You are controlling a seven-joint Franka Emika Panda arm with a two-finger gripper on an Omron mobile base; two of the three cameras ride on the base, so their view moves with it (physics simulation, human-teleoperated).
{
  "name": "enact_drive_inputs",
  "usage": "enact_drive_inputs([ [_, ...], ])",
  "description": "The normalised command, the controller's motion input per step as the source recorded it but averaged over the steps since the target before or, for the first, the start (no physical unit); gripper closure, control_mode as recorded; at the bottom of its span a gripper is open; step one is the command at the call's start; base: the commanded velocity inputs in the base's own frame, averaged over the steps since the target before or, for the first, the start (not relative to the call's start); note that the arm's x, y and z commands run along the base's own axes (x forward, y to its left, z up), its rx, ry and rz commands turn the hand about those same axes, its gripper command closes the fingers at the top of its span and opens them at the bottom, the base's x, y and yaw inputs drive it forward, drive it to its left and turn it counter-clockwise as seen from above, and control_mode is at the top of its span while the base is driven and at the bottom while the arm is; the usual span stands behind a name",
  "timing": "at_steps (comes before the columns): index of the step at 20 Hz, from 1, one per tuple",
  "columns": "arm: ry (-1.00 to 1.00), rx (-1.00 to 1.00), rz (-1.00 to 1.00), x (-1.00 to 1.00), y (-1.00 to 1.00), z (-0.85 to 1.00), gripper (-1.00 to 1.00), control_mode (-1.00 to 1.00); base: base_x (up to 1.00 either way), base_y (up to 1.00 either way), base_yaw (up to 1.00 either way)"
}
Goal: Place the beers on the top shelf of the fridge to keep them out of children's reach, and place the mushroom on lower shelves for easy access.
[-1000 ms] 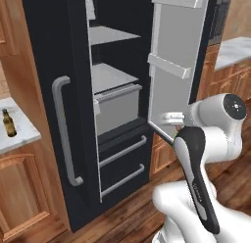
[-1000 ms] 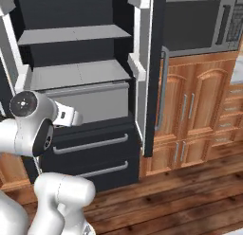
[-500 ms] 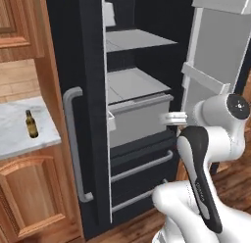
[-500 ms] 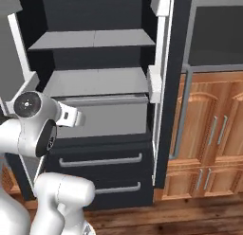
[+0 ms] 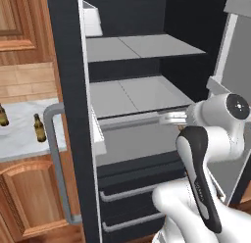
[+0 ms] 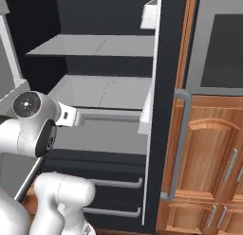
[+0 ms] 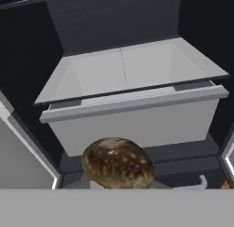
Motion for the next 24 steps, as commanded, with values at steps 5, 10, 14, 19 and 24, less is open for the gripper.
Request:
enact_drive_inputs([
  [5, 0.0, 0.0, 0.0, 0.0, 0.0, 0.0, 1.0, 1.0, 0.77, -0.13, 0.27],
  [10, 0.0, 0.0, 0.01, 0.15, 0.0, -0.06, 1.0, -1.0, 0.62, 0.0, 0.1],
  [14, 0.0, 0.0, 0.04, 0.76, -0.01, -0.36, 1.0, -1.0, 0.0, 0.0, 0.0],
  [19, 0.02, -0.02, 0.02, 0.77, 0.0, -0.49, 1.0, -1.0, 0.0, 0.0, 0.0],
  [24, 0.11, -0.1, 0.0, 0.71, 0.0, -0.49, 1.0, -1.0, 0.0, 0.0, 0.0],
])
